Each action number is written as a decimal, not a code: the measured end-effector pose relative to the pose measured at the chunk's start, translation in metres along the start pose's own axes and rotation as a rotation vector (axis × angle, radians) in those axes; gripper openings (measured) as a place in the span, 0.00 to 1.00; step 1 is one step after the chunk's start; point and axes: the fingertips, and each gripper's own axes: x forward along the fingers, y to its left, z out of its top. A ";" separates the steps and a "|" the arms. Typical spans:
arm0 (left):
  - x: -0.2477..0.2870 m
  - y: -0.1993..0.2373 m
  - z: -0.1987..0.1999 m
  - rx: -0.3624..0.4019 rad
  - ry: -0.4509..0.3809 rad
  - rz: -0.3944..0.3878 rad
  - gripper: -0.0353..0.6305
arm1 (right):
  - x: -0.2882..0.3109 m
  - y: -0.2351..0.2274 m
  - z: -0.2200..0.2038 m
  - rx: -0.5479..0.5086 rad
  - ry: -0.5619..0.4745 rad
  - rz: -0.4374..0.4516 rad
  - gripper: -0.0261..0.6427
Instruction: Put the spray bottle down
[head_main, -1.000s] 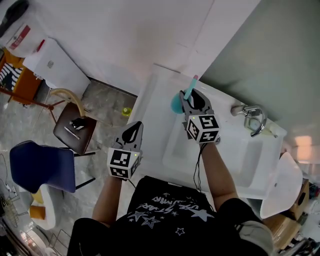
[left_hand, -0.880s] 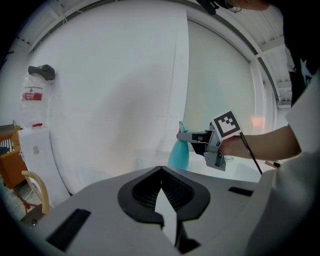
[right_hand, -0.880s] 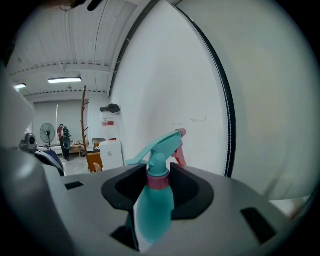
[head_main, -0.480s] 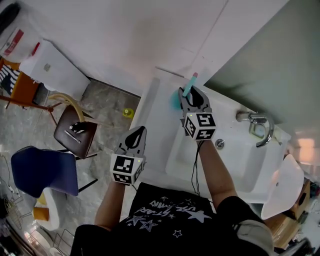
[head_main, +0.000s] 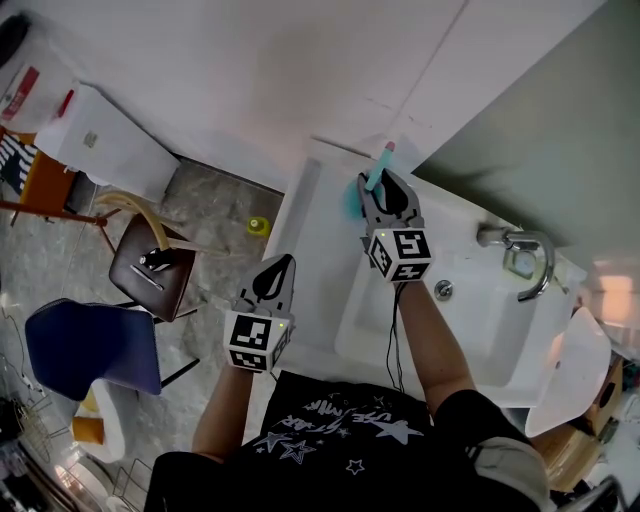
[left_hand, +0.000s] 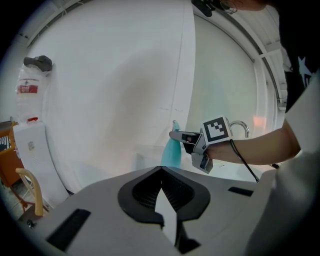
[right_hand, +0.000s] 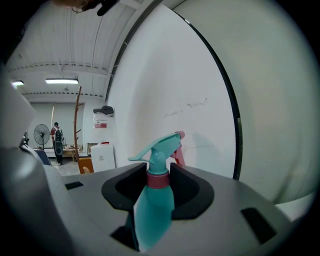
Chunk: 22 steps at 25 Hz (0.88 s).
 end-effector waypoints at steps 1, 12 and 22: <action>0.001 -0.001 -0.001 0.002 0.002 -0.003 0.08 | 0.001 0.000 0.001 0.000 -0.009 0.003 0.28; 0.005 -0.003 0.004 0.004 -0.003 -0.022 0.08 | 0.001 0.000 0.000 0.024 -0.034 0.004 0.28; 0.001 -0.009 -0.002 0.012 -0.002 -0.032 0.08 | -0.007 0.003 -0.010 0.021 0.037 0.032 0.33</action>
